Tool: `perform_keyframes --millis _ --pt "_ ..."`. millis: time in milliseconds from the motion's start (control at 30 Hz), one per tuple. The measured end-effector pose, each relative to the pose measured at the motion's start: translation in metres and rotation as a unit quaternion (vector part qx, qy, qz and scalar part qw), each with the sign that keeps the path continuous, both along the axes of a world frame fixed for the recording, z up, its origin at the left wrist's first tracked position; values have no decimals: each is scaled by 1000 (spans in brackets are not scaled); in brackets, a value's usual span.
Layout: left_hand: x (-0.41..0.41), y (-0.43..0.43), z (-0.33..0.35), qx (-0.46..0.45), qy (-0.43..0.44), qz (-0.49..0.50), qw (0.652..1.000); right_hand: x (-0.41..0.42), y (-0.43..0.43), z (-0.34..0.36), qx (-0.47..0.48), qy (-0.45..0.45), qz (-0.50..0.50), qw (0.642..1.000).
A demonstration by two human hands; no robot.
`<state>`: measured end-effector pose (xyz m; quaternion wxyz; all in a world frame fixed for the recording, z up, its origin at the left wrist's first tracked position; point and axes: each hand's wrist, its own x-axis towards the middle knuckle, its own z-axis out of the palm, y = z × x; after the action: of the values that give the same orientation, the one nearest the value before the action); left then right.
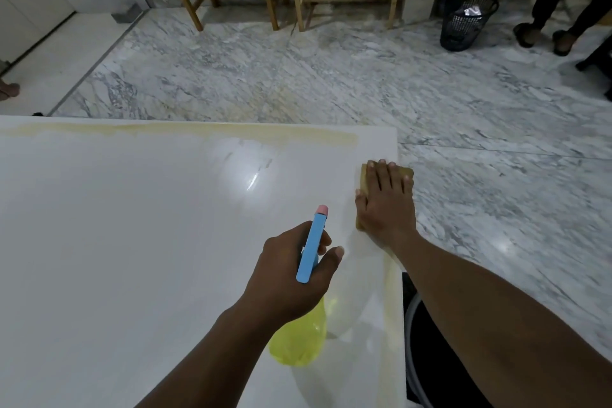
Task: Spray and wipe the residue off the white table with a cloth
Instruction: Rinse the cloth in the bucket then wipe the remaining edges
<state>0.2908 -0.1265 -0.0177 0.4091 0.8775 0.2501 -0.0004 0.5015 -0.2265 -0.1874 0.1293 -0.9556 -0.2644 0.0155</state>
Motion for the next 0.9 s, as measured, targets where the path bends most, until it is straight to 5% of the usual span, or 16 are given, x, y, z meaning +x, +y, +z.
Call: perform_keyframes --millis 600,900 --pt "-262 -82 4 15 -1 -47 999 -324 -123 11 -28 25 -34 999" --pt "-350 -102 -4 9 -4 -55 998 -417 -157 3 -49 22 -49 997"
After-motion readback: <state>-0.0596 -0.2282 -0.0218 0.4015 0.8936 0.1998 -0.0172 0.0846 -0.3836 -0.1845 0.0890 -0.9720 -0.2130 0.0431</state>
